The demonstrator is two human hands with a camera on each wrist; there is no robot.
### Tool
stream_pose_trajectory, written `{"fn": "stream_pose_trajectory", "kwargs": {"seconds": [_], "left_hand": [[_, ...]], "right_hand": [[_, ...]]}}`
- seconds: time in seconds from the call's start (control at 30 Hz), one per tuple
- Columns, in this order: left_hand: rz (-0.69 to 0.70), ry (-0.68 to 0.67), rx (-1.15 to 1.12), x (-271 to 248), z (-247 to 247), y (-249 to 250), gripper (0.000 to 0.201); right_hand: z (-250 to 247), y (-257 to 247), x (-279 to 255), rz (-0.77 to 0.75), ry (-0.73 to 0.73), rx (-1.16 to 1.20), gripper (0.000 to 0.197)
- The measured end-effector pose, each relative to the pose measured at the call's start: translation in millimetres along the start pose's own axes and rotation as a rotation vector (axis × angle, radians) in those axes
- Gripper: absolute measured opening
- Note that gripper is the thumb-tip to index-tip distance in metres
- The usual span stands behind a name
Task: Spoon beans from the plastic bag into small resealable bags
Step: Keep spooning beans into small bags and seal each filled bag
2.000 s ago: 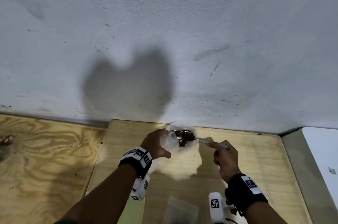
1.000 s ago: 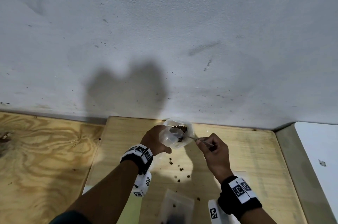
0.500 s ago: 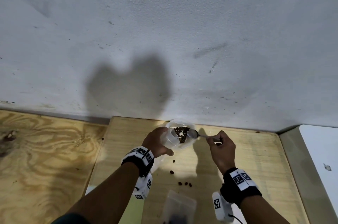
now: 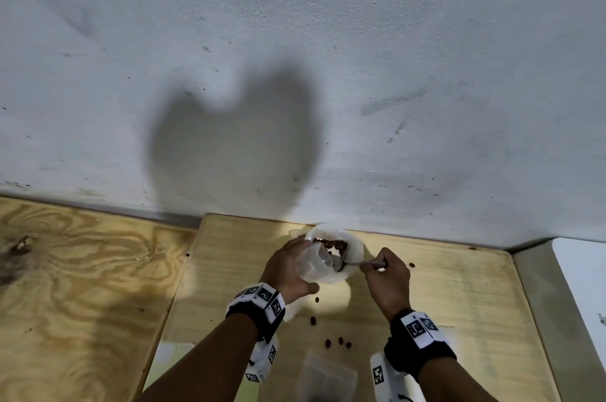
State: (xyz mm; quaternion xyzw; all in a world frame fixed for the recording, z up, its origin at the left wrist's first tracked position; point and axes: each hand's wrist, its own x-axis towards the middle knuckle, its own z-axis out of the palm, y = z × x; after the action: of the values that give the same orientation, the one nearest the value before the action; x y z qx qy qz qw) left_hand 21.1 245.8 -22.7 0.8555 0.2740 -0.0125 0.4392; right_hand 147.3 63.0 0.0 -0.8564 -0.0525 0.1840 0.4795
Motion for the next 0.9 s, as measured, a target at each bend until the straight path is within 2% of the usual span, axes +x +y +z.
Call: {"fn": "stream_pose_trajectory", "kwargs": {"seconds": [0.27,0.53,0.73,0.9], "left_hand": [[0.017,-0.032,0.001,-3,8,4,0.104],[0.001,-0.030,-0.029,-4,-1,4,0.101],[-0.011,-0.006,-0.074,0,-11,7,0.096],[-0.033,-0.013,0.021,8,-21,10,0.098]], "right_hand": [[39,11,-2,0.369,-0.058,0.220,0.047],[51,-6,6,0.445,-0.045,0.431,0.043],[31,-1,9,0.470,-0.047,0.487,0.045],[9,3,7,0.444,-0.033,0.492,0.049]]}}
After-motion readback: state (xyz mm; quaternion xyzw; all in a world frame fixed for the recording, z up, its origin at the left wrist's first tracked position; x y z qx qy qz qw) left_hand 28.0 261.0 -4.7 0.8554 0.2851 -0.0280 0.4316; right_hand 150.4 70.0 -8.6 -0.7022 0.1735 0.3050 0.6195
